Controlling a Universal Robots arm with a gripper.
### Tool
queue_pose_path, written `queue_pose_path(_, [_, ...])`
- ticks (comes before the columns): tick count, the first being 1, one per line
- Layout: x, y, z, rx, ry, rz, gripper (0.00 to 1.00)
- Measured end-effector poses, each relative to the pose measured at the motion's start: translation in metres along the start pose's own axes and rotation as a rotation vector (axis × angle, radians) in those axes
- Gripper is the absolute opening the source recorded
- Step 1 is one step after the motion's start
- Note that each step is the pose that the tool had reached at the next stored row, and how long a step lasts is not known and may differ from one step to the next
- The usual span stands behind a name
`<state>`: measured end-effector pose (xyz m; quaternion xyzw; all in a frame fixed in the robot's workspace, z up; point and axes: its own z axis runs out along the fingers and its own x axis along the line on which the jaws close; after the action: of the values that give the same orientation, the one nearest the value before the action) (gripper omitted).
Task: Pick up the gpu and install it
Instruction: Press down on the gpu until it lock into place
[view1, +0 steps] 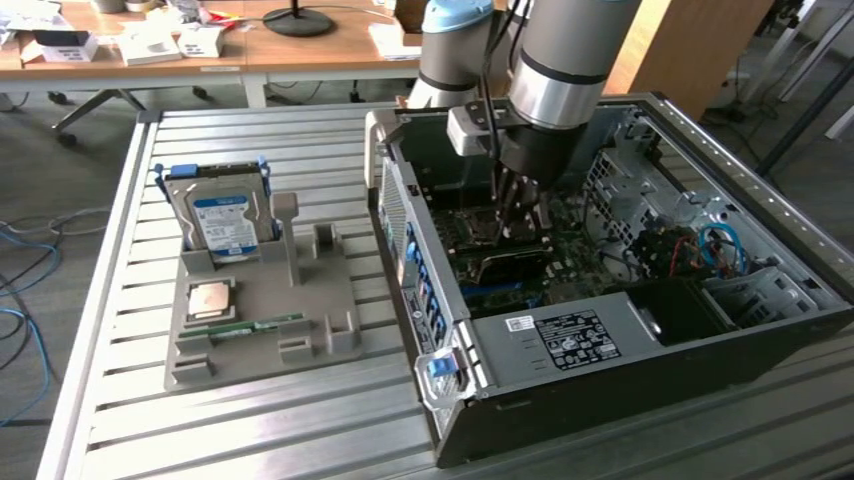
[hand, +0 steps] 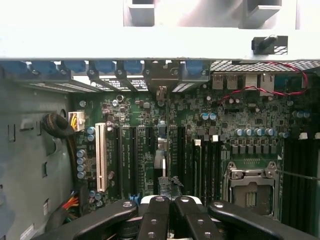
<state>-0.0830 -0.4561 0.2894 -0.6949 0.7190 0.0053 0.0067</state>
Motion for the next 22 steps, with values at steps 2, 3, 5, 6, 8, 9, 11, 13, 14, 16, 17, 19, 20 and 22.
queue_pose_path(2, [0.000,0.0005,0.0026,-0.0001,0.0001,0.001,0.11])
queue_pose_path(3, [-0.001,0.0007,0.0038,0.0000,0.0000,0.001,0.11])
queue_pose_path(5, [-0.001,0.0010,0.0059,0.0000,0.0001,0.001,0.11])
queue_pose_path(6, [-0.001,0.0012,0.0069,0.0000,0.0001,0.002,0.11])
queue_pose_path(8, [-0.002,0.0014,0.0084,0.0000,0.0001,0.002,0.11])
queue_pose_path(9, [-0.002,0.0017,0.0089,0.0000,0.0002,0.003,0.11])
queue_pose_path(11, [-0.002,0.0021,0.0099,-0.0001,0.0001,0.004,0.11])
queue_pose_path(13, [-0.002,0.0021,0.0100,-0.0001,0.0002,0.004,0.11])
queue_pose_path(14, [-0.002,0.0020,0.0100,-0.0001,0.0002,0.004,0.11])
queue_pose_path(16, [-0.002,0.0020,0.0109,0.0002,-0.0003,0.004,0.11])
queue_pose_path(17, [-0.002,0.0021,0.0119,0.0001,-0.0004,0.004,0.11])
queue_pose_path(19, [-0.002,0.0021,0.0130,-0.0001,-0.0002,0.004,0.11])
queue_pose_path(20, [-0.002,0.0021,0.0130,-0.0002,0.0001,0.004,0.11])
queue_pose_path(22, [-0.002,0.0021,0.0137,0.0000,-0.0004,0.004,0.11])
